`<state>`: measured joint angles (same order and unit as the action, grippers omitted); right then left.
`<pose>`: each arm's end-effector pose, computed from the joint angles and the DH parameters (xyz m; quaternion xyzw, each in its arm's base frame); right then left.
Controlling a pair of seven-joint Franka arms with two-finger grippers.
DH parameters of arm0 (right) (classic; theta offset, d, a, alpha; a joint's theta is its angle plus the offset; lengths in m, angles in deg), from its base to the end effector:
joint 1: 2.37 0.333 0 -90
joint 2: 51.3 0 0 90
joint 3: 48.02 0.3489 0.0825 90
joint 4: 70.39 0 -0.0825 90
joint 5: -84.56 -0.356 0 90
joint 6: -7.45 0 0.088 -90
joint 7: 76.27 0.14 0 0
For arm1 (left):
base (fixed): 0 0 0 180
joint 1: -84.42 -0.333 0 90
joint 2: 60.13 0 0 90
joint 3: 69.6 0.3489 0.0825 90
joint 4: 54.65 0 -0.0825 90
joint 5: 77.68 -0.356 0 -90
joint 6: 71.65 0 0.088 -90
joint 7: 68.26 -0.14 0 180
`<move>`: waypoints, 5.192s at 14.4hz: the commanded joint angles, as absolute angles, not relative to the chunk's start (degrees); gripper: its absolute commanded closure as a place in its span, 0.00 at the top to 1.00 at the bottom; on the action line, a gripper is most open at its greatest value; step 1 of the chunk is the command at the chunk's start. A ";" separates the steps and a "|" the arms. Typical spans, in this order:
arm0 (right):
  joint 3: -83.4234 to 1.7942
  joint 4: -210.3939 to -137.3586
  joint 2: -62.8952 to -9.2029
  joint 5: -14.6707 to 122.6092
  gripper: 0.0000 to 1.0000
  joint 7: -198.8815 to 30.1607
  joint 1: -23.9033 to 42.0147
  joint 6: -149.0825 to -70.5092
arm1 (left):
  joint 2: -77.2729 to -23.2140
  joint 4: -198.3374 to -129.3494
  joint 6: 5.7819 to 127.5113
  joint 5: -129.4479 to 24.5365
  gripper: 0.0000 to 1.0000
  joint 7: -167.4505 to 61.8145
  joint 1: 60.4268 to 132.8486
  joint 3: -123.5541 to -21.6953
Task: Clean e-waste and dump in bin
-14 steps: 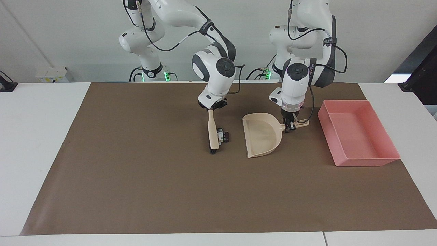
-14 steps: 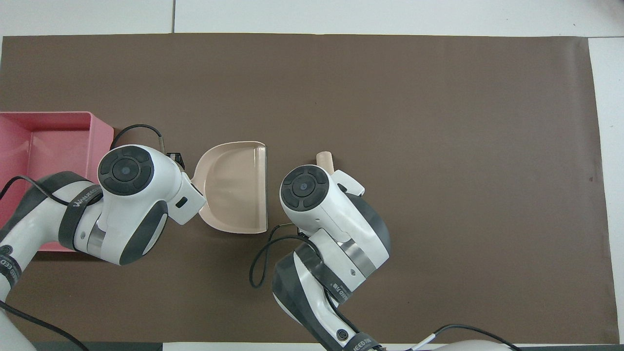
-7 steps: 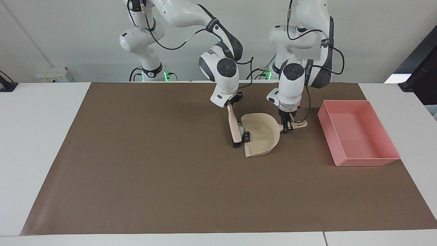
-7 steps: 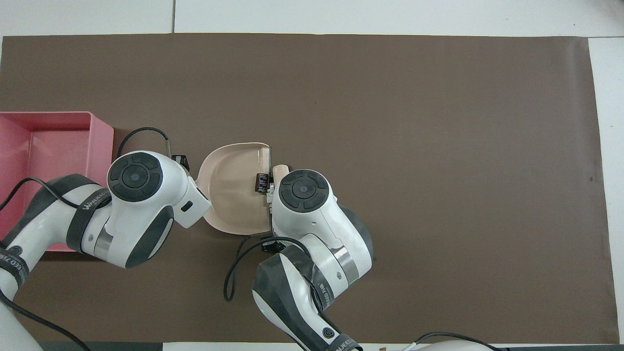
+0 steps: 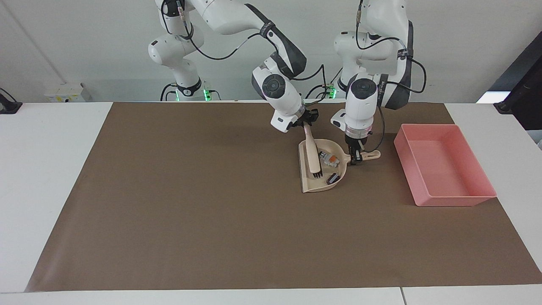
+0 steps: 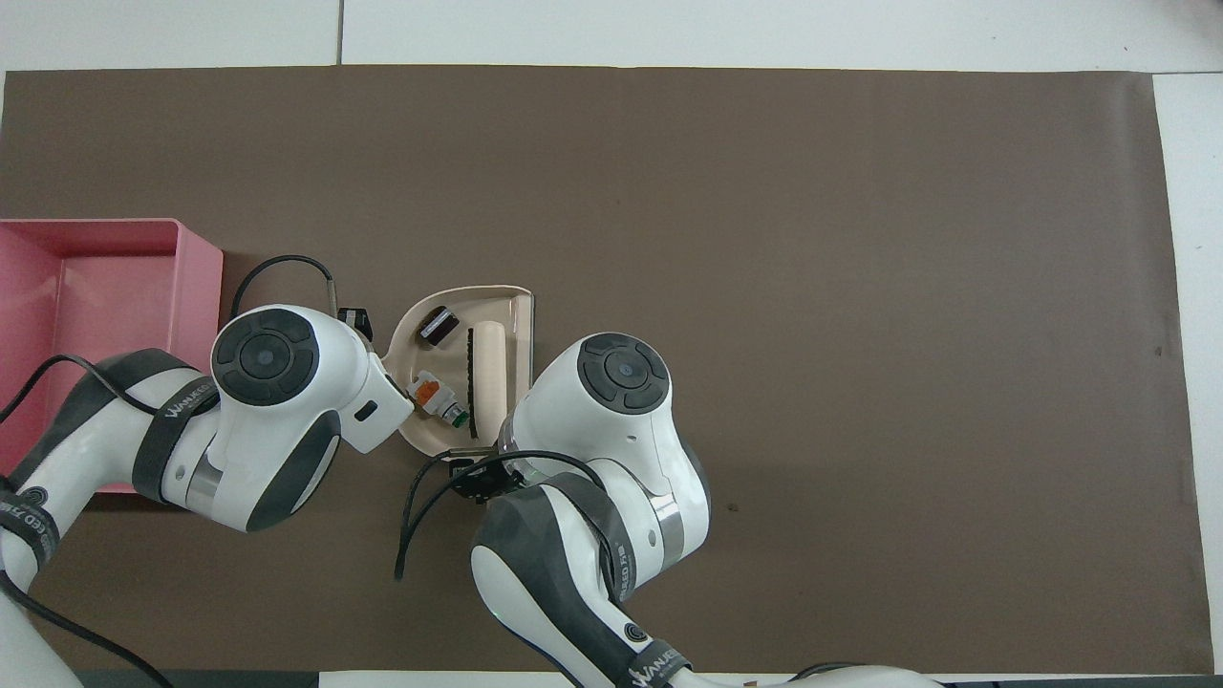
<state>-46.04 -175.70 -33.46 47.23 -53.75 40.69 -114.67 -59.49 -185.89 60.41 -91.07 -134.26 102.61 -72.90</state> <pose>0.4100 0.4699 0.3856 -0.9614 -0.0147 0.1602 0.2231 0.4651 -0.1719 0.3659 -0.6636 0.7431 0.0312 0.0805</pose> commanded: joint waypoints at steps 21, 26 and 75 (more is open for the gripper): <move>-46.61 -198.95 -57.89 83.06 0.00 -78.55 -7.37 -103.62 | -64.70 -172.95 42.96 -68.10 0.00 -163.35 79.53 -71.53; -46.61 -204.76 -58.69 83.24 0.00 -83.81 -11.67 -108.83 | -64.96 -171.98 44.10 -68.98 0.00 -166.61 69.58 -71.09; -45.91 -168.86 -53.96 88.16 1.00 -77.70 -10.63 -90.84 | -66.11 -171.35 45.07 -102.83 0.00 -172.06 80.36 -71.35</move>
